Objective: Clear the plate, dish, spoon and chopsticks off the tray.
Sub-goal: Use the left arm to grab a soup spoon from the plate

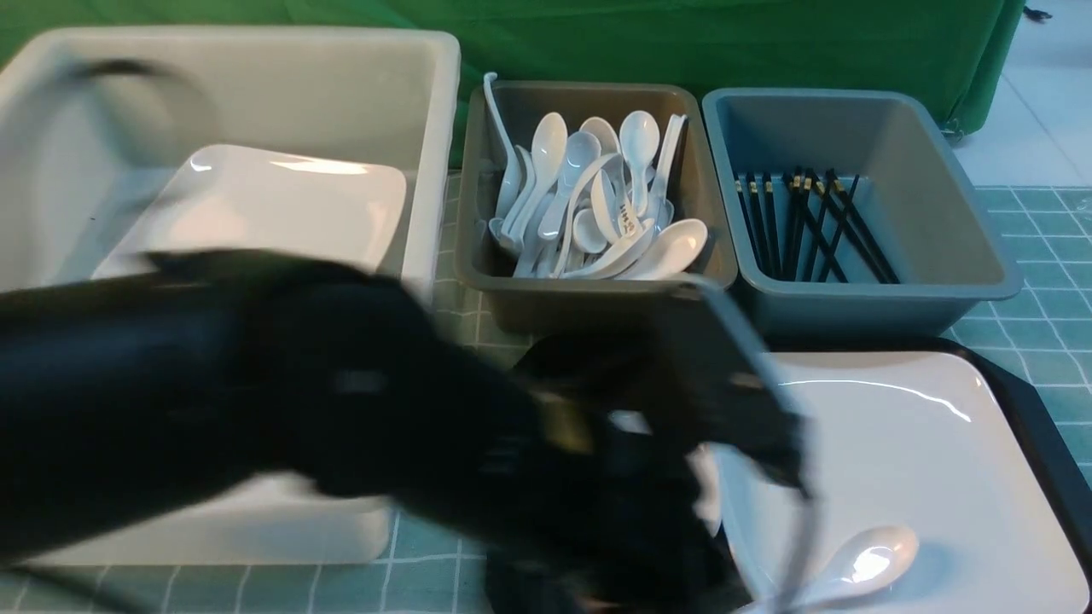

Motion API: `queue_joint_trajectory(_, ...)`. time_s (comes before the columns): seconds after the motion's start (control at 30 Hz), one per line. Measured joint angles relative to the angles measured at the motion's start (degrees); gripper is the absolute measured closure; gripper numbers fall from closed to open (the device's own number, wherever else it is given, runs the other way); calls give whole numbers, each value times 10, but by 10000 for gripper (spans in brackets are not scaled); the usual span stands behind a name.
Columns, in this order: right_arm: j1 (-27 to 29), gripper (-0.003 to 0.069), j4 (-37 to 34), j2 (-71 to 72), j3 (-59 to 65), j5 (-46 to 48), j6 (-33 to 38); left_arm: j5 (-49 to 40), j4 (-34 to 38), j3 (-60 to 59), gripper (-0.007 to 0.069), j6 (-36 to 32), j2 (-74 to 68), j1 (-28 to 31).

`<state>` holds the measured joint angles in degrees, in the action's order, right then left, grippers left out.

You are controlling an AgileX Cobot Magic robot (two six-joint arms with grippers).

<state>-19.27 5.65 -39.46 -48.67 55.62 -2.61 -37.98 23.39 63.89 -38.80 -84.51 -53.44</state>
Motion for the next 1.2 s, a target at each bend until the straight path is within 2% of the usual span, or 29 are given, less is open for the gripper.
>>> queue_joint_trajectory(0.1, 0, 520, 3, 62, 2, 21, -1, -10, -26, 96, 552, 3, -117, -25)
queue_joint_trajectory(0.27, 0, 517, 3, 120, 3, 74, -3, -20, -51, 188, 362, 4, -239, -25)
queue_joint_trajectory(0.3, 0, 517, 3, 121, 3, 76, -3, -20, -51, 188, 362, 4, -239, -25)
queue_joint_trajectory(0.4, 0, 517, 6, 140, 4, 91, 2, -4, -70, 211, 214, 4, -286, -25)
queue_joint_trajectory(0.57, 0, 516, 7, 142, 5, 91, 2, 10, -117, 215, 151, 4, -322, -25)
queue_joint_trajectory(0.67, 0, 516, 7, 142, 9, 91, 4, 17, -131, 215, 164, 4, -331, -25)
queue_joint_trajectory(0.87, 0, 516, 7, 142, 9, 91, 14, 35, -136, 219, 254, 4, -338, -27)
queue_joint_trajectory(0.9, 0, 516, 7, 142, 9, 91, 18, 44, -138, 220, 296, 4, -342, -27)
queue_joint_trajectory(0.93, 0, 516, 7, 142, 9, 91, 18, 45, -138, 220, 296, 4, -342, -27)
queue_joint_trajectory(0.97, 0, 516, 7, 142, 9, 91, 18, 46, -139, 221, 333, 4, -343, -27)
queue_joint_trajectory(1.07, 0, 516, 7, 142, 9, 91, 19, 46, -141, 221, 375, 4, -345, -28)
queue_joint_trajectory(1.17, 0, 516, 7, 142, 9, 91, 19, 33, -143, 221, 474, 4, -351, -28)
queue_joint_trajectory(1.2, 0, 516, 7, 142, 9, 91, 19, 32, -144, 221, 480, 4, -351, -28)
